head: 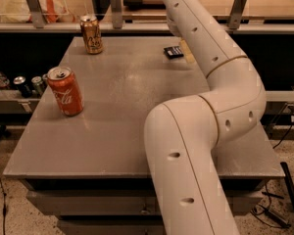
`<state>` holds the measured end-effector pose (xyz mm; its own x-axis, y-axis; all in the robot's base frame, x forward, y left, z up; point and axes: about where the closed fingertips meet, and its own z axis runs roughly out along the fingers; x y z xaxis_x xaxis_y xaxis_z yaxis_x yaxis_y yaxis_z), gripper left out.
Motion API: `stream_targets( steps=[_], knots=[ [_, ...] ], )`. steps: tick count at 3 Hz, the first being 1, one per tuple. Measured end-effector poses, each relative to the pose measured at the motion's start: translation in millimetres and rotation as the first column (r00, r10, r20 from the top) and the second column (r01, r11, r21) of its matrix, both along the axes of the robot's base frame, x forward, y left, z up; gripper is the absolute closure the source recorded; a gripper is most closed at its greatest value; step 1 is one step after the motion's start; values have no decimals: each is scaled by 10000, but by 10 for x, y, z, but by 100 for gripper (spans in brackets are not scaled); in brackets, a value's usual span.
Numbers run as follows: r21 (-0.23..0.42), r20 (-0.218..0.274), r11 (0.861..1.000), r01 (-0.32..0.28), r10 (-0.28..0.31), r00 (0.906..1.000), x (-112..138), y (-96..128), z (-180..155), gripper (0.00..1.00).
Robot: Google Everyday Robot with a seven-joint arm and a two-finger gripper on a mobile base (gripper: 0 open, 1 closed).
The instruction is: Pick rxbar blueberry
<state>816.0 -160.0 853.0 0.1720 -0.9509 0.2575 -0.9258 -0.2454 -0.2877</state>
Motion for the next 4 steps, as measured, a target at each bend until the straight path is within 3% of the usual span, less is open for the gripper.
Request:
stream_targets(
  steps=[1, 2, 3, 4],
  knots=[
    [254, 204, 9997, -33, 28, 9998, 41, 11, 7, 0],
    [1179, 496, 9930, 57, -117, 9987, 23, 20, 98, 0],
    [1949, 664, 9803, 307, -444, 9968, -33, 27, 228, 0],
    [3039, 332, 9501, 703, -843, 9959, -135, 70, 209, 0]
  ],
)
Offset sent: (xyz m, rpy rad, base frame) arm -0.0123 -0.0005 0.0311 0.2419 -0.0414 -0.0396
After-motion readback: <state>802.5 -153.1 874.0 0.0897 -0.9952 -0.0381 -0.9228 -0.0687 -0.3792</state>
